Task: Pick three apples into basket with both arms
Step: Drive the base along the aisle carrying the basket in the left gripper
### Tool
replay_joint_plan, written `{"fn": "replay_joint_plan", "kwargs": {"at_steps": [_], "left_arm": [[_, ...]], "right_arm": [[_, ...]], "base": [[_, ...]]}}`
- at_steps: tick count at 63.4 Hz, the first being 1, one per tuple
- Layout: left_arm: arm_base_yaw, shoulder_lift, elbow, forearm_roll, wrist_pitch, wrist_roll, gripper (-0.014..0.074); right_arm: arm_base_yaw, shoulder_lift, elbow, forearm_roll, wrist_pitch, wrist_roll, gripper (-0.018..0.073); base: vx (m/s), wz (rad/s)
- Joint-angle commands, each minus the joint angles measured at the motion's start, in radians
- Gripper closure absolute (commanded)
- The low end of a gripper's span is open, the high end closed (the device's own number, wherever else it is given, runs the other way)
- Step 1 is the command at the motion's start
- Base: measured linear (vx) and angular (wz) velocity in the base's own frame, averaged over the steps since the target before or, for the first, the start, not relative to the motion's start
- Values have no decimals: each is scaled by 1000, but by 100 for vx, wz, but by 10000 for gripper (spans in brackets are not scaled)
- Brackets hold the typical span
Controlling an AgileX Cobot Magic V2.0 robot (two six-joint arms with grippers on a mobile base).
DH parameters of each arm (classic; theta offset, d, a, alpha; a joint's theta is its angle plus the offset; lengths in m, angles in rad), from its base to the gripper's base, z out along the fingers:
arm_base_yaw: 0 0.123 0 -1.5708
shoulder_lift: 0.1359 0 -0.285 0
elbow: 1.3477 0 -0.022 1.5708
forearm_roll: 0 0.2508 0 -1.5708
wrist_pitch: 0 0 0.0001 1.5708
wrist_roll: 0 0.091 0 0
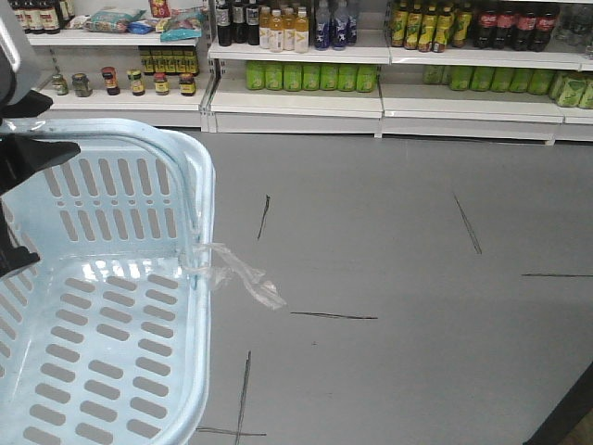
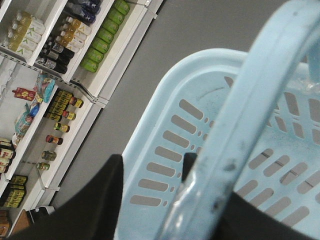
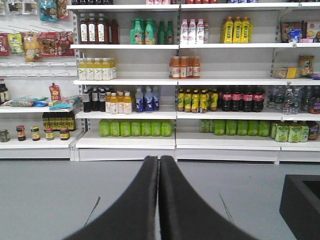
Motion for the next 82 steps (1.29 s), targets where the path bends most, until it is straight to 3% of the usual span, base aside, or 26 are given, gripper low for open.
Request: {"fn": "replay_joint_plan", "kwargs": {"at_steps": [1,82], "left_arm": [[-6,-13,-33,22,-72,-14,603],[-6,-13,-33,21,-72,-14,603]], "right_arm": [[-5,-11,15,-5,-74,-6,568],[-5,-11,15,-5,-74,-6,568]], "base": [[12,-15],[3,-14]]}}
